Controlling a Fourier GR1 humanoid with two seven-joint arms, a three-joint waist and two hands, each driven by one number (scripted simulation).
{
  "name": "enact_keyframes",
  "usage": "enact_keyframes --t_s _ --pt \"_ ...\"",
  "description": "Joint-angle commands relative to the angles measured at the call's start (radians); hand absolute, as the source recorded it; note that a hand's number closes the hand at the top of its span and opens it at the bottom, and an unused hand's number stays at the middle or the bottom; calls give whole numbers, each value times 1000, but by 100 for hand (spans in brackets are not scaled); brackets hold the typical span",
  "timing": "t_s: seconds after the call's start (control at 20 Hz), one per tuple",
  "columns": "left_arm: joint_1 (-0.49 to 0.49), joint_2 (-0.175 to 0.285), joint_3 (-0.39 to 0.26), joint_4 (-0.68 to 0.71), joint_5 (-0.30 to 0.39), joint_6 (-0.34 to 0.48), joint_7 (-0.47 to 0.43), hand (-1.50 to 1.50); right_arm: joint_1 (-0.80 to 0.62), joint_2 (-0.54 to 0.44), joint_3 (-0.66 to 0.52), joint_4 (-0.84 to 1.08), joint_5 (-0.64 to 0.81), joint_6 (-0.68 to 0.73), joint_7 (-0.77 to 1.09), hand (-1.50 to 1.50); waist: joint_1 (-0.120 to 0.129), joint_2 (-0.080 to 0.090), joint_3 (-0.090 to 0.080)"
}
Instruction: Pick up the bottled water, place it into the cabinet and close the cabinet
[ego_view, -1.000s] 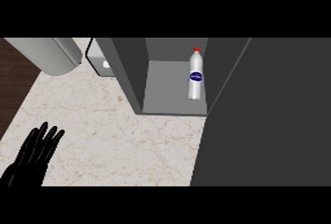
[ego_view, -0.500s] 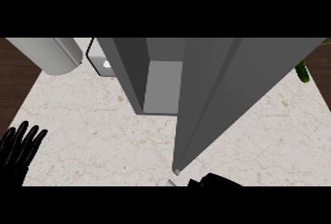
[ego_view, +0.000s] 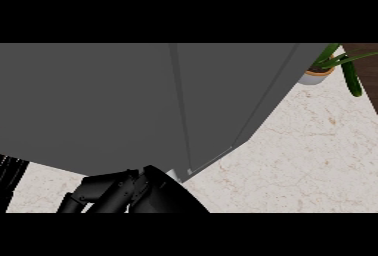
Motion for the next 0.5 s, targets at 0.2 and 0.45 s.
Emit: enact_keyframes --t_s 0.2,0.45 --pt "95 24 58 -121 0 27 20 -150 -269 14 -97 300 -281 -34 -136 150 2 11 3" --pt "104 55 113 -121 36 -9 42 -150 -246 14 -110 364 -434 285 -117 150 -10 15 4"
